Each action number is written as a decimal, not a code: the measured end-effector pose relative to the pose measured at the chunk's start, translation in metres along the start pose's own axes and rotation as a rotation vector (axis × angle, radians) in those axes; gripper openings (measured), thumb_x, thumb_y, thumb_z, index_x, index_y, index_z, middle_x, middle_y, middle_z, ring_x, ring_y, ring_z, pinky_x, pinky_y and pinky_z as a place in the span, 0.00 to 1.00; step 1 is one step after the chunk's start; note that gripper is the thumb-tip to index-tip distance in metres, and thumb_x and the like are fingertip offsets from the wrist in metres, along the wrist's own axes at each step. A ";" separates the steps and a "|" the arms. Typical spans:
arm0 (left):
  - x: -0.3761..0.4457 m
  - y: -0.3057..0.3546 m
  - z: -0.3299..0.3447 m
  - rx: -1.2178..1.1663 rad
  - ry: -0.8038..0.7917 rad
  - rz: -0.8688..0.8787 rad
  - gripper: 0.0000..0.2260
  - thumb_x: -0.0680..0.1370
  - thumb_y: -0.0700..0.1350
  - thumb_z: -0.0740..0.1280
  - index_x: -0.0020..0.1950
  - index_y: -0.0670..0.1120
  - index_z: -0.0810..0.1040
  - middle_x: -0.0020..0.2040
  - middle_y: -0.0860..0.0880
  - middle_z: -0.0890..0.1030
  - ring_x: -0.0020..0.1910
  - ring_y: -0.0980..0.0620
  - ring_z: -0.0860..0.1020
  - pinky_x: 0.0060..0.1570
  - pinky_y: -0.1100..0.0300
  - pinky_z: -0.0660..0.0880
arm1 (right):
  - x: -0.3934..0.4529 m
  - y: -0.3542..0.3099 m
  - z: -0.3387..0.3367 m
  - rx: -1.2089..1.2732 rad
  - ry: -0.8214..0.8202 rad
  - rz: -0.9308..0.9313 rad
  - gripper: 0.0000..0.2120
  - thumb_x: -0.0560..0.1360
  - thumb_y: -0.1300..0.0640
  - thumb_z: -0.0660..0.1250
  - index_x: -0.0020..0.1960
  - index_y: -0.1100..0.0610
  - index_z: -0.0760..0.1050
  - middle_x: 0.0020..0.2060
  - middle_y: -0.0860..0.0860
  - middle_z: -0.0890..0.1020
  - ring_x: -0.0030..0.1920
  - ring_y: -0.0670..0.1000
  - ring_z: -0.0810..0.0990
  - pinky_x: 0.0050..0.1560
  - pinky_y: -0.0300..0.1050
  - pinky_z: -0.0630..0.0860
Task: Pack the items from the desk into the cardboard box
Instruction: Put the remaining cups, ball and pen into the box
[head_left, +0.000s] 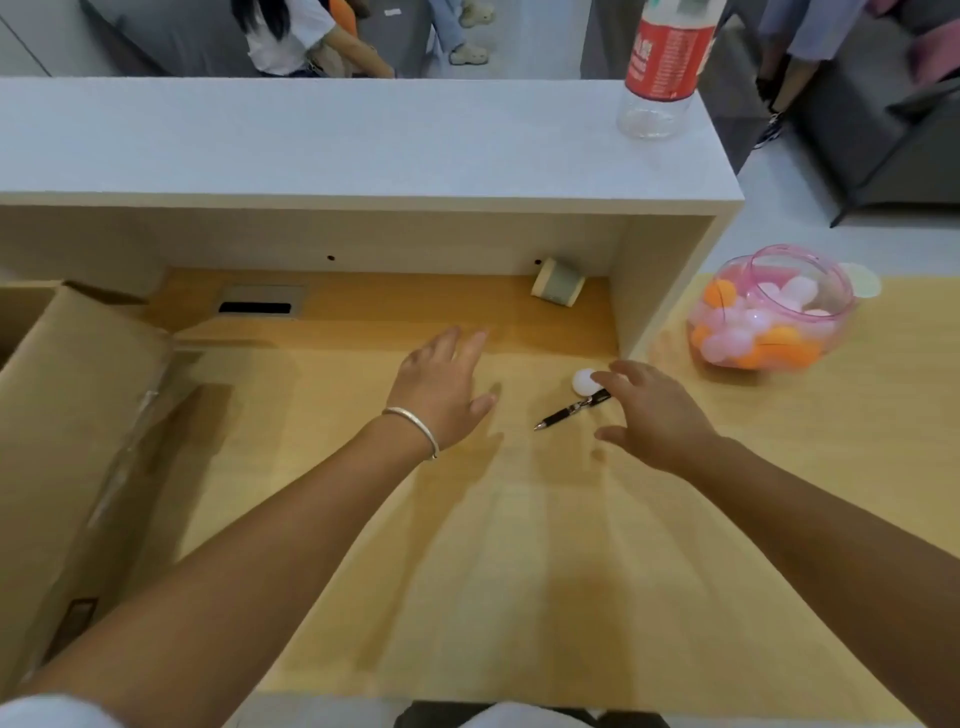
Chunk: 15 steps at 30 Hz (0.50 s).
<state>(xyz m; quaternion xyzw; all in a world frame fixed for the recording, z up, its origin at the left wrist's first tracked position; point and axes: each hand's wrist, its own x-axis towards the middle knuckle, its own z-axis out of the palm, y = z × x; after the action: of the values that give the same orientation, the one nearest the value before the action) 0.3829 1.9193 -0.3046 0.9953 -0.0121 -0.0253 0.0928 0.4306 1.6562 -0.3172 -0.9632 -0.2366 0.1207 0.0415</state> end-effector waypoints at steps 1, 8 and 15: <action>0.014 0.006 0.005 -0.013 -0.016 0.003 0.34 0.77 0.59 0.62 0.78 0.52 0.50 0.76 0.41 0.58 0.73 0.42 0.59 0.70 0.48 0.60 | 0.005 0.007 0.005 -0.020 -0.026 -0.012 0.36 0.71 0.44 0.72 0.74 0.50 0.62 0.73 0.54 0.64 0.72 0.56 0.62 0.70 0.50 0.60; 0.116 0.040 0.039 -0.015 -0.041 0.010 0.36 0.75 0.53 0.68 0.77 0.55 0.51 0.77 0.41 0.55 0.74 0.39 0.58 0.67 0.45 0.65 | 0.042 0.043 0.029 -0.045 -0.093 -0.128 0.39 0.70 0.48 0.74 0.75 0.48 0.58 0.75 0.54 0.61 0.74 0.56 0.59 0.71 0.50 0.56; 0.204 0.062 0.059 0.151 -0.063 0.135 0.31 0.78 0.47 0.62 0.77 0.53 0.51 0.78 0.45 0.50 0.77 0.44 0.48 0.72 0.45 0.54 | 0.076 0.057 0.041 -0.057 -0.161 -0.264 0.41 0.70 0.50 0.74 0.75 0.45 0.54 0.76 0.53 0.58 0.74 0.57 0.59 0.71 0.52 0.59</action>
<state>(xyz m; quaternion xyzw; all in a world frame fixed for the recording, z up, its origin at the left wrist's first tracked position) 0.5820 1.8420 -0.3606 0.9951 -0.0839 -0.0493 0.0185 0.5111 1.6423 -0.3806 -0.9116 -0.3673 0.1845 0.0105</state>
